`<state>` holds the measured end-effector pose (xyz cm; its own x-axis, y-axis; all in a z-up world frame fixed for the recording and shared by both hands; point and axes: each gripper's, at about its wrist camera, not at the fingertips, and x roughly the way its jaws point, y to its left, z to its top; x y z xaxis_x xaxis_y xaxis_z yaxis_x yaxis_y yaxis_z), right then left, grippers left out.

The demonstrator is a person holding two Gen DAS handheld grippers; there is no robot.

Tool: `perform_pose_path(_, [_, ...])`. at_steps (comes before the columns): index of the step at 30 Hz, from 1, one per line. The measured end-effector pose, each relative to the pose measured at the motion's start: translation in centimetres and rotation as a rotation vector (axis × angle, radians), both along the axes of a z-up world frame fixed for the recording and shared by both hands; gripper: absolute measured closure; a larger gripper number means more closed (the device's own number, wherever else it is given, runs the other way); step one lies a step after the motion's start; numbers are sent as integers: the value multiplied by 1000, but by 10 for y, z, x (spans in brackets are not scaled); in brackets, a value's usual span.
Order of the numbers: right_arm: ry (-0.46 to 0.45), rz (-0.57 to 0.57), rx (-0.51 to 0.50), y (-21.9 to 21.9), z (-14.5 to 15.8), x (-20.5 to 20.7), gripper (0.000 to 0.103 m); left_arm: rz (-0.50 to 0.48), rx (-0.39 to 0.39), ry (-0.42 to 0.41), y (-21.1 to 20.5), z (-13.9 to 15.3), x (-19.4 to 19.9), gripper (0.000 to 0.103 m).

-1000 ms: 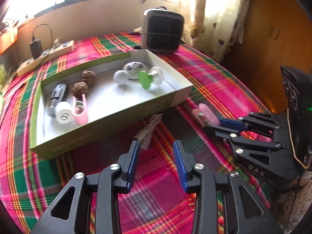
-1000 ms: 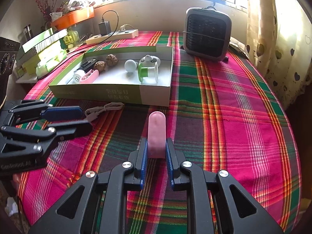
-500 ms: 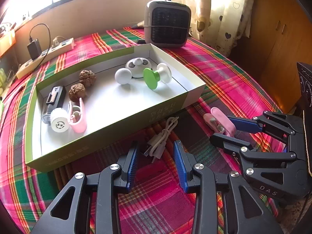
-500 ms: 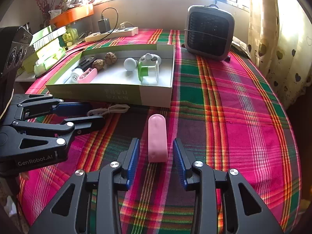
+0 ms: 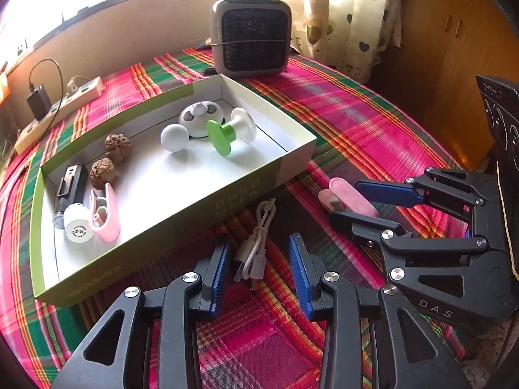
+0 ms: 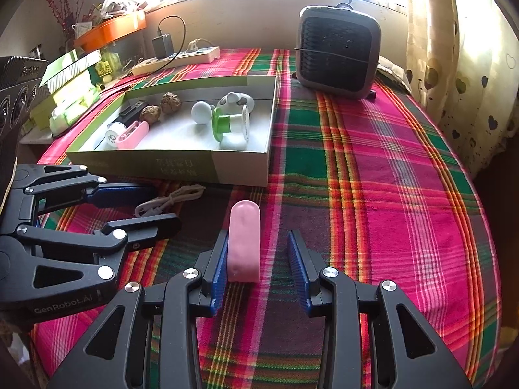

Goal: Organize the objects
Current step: 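Hold the pink piece in the right gripper while the left moves to the white USB cable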

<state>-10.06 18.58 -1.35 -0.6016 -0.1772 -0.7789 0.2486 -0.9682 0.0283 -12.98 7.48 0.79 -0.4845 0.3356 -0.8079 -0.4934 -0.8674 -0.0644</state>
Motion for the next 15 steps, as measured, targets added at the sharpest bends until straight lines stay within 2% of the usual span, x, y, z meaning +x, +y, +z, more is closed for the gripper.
perform_pose_path(7, [3,-1,23,-1,0,-1,66,10,-45,37,7,-1,1,69])
perform_pose_path(15, [3,-5,21,-1,-1,-1,66,33,-55,64,8,-1,3,73])
